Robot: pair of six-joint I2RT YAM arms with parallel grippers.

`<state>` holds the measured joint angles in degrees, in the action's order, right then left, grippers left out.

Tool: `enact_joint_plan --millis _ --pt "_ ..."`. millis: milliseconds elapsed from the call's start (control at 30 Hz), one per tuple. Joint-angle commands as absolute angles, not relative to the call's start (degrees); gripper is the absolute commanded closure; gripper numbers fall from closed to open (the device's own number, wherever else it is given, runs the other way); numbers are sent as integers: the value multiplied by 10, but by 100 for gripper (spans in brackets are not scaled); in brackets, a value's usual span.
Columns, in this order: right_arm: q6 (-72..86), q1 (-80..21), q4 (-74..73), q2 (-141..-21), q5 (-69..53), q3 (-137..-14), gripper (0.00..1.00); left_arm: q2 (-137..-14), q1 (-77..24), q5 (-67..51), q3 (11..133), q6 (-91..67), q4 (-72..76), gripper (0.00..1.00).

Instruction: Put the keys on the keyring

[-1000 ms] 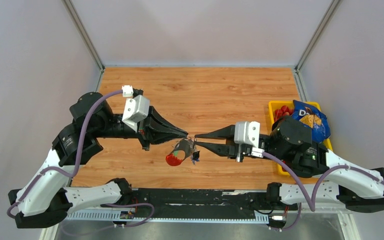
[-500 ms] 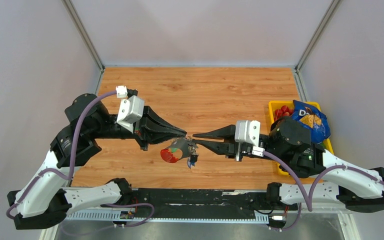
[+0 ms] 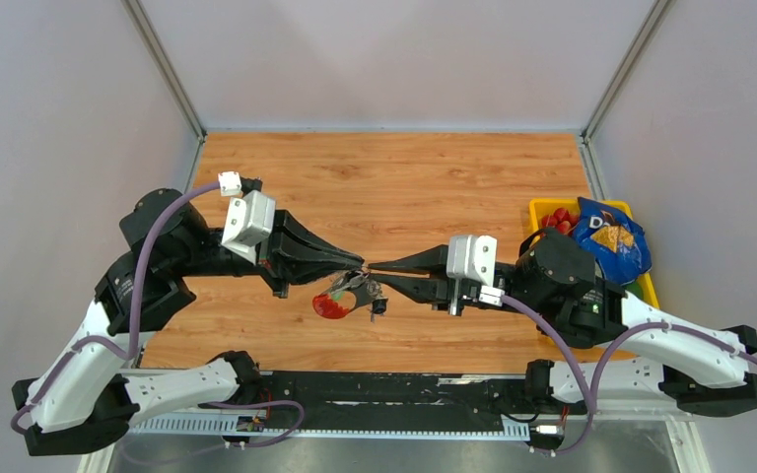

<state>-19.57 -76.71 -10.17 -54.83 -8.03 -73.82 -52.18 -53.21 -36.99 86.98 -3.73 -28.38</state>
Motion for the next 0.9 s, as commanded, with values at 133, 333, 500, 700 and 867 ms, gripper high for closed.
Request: enact_joint_plan --millis 133,333,500,700,867 --pt "-189 -769 -74 -554 -76 -736 79 -512 -534 -366 867 -45 -240 100" --pt "-189 -769 -73 -542 -72 -737 76 -511 -534 -364 870 -44 -241 100" --pt "-187 -770 -73 -535 -78 -753 75 -512 -534 -367 868 -43 -242 100" --pt "-184 -769 -73 -529 -81 -760 74 -510 -534 -365 865 -42 -241 100" --pt "-176 -769 -72 -535 -85 -769 76 -509 -534 -366 865 -41 -241 100"
